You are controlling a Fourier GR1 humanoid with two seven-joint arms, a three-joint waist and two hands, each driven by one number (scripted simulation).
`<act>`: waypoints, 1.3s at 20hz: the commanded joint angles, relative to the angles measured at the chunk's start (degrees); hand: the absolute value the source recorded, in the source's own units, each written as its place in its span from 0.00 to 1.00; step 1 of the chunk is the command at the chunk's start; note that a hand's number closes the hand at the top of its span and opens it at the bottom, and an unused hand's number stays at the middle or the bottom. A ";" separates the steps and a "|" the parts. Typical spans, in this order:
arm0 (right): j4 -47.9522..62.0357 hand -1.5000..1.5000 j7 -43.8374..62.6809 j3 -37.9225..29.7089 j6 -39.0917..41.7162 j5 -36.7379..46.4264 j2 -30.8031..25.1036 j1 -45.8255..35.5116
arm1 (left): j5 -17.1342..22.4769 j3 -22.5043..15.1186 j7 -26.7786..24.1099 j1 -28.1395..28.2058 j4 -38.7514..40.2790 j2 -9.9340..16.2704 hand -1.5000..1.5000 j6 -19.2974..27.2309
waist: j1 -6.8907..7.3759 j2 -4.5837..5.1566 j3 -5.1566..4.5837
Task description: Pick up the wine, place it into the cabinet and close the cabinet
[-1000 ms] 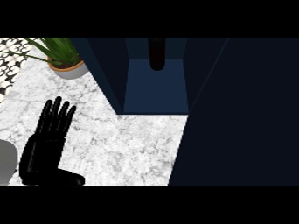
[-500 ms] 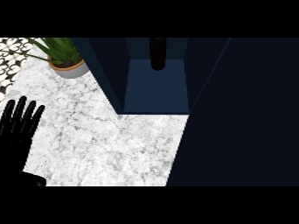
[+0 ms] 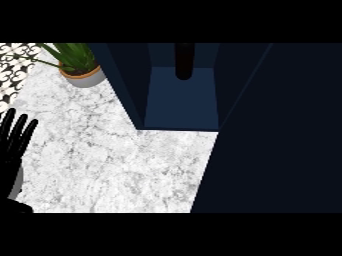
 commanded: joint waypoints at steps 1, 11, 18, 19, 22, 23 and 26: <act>-6.23 1.00 6.93 9.84 -2.22 -2.10 8.51 -4.12 | 1.54 1.82 0.90 -0.73 0.24 1.63 0.00 -1.55 | 0.67 -0.02 -0.11; 3.65 1.00 16.47 5.85 -3.06 -5.49 20.25 -21.12 | 2.08 2.38 2.43 -3.38 2.56 1.98 0.00 -2.44 | 2.34 0.40 -0.17; 23.24 1.00 27.39 4.52 -8.28 -0.57 38.41 -45.18 | 3.20 4.65 2.58 -1.00 3.03 3.51 0.00 -5.03 | 1.61 -0.07 0.06; 25.12 1.00 28.16 0.38 -10.09 -3.63 38.56 -49.50 | 2.05 4.32 1.11 -1.91 4.15 2.65 0.00 -5.79 | 1.51 0.14 0.05; 33.97 1.00 27.04 1.09 -15.58 -4.91 38.83 -58.95 | 1.69 5.44 0.22 -1.47 8.19 2.57 0.00 -8.30 | 0.86 0.10 0.10; 35.58 1.00 28.98 0.35 -17.99 -5.88 38.89 -62.95 | 1.70 5.12 1.88 -2.48 5.41 1.88 0.00 -4.62 | 0.68 -0.06 0.18; 43.06 1.00 27.74 -3.83 -19.89 -11.75 38.99 -70.85 | 1.96 6.41 2.14 -2.44 7.21 2.20 0.00 -6.17 | 0.41 0.01 0.24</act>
